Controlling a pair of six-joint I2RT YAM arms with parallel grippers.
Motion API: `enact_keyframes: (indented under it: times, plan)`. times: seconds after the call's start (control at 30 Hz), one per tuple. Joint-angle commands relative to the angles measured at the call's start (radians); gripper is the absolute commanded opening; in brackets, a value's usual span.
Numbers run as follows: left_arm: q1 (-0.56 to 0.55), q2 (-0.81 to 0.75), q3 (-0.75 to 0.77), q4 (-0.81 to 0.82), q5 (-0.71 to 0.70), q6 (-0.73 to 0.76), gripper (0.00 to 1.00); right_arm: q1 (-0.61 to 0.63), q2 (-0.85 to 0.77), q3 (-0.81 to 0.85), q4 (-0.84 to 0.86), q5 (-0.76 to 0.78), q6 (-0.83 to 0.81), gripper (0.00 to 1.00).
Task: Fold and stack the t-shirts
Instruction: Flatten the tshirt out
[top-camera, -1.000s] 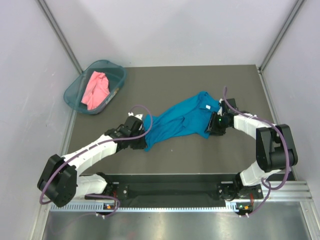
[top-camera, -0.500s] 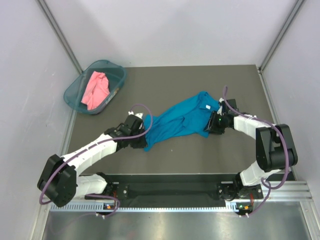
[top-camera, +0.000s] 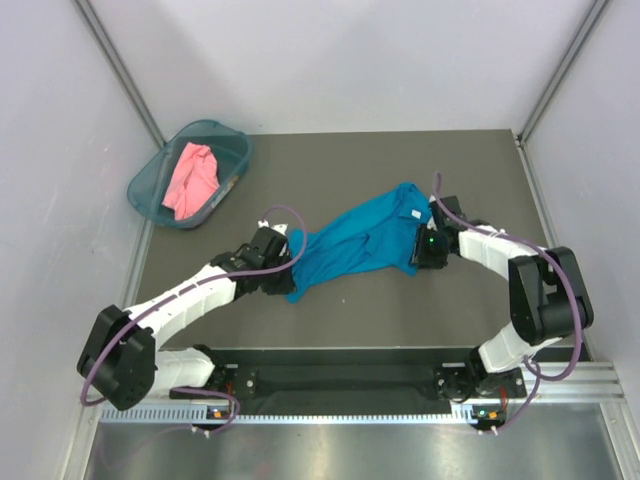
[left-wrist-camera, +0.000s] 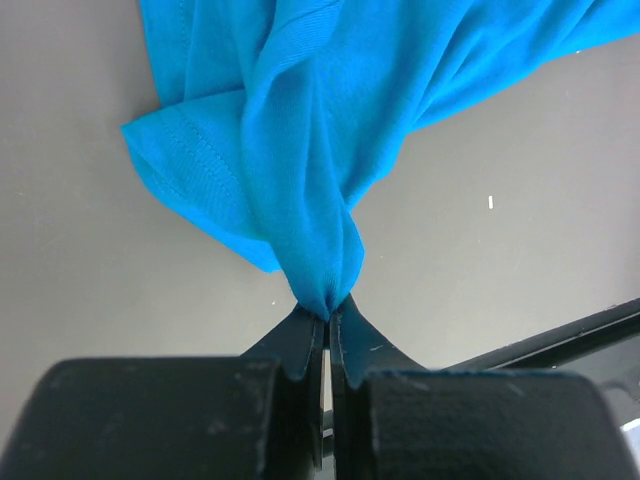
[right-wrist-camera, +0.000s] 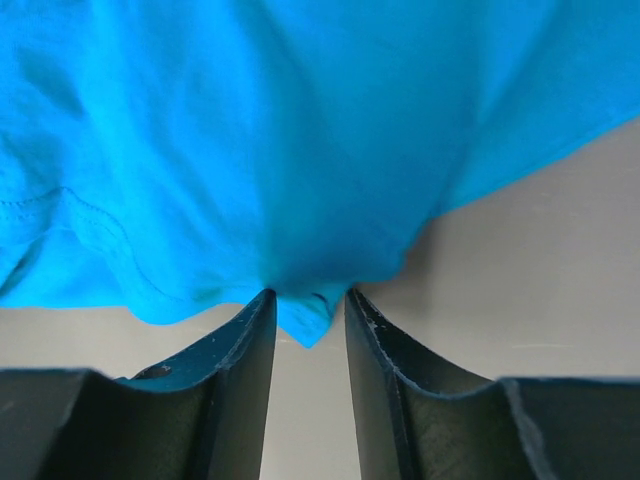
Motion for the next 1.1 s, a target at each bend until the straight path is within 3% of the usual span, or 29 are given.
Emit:
enact_keyframes:
  times: [0.0, 0.37, 0.6, 0.7, 0.87, 1.07]
  plan:
    - [-0.006, -0.001, 0.039, 0.003, 0.007, -0.008, 0.00, 0.074, 0.069, 0.021, -0.086, 0.129, -0.025, 0.34]
    - [-0.006, -0.016, 0.036, -0.008, -0.004, -0.005, 0.00, 0.177, 0.138, 0.059, -0.158, 0.267, 0.000, 0.26]
    - [-0.006, -0.040, 0.015, -0.014, -0.016, -0.002, 0.00, 0.222, 0.146, 0.046, -0.164, 0.353, 0.020, 0.01]
    - [-0.004, -0.043, 0.019, -0.017, -0.018, -0.002, 0.00, 0.222, 0.134, 0.059, -0.175, 0.379, 0.027, 0.00]
    - [-0.004, -0.051, 0.065, -0.056, -0.070, 0.012, 0.00, 0.199, -0.003, 0.087, -0.178, 0.391, 0.040, 0.00]
    - [-0.001, -0.048, 0.203, -0.157, -0.206, 0.047, 0.00, 0.024, -0.221, 0.147, -0.170, 0.264, 0.017, 0.00]
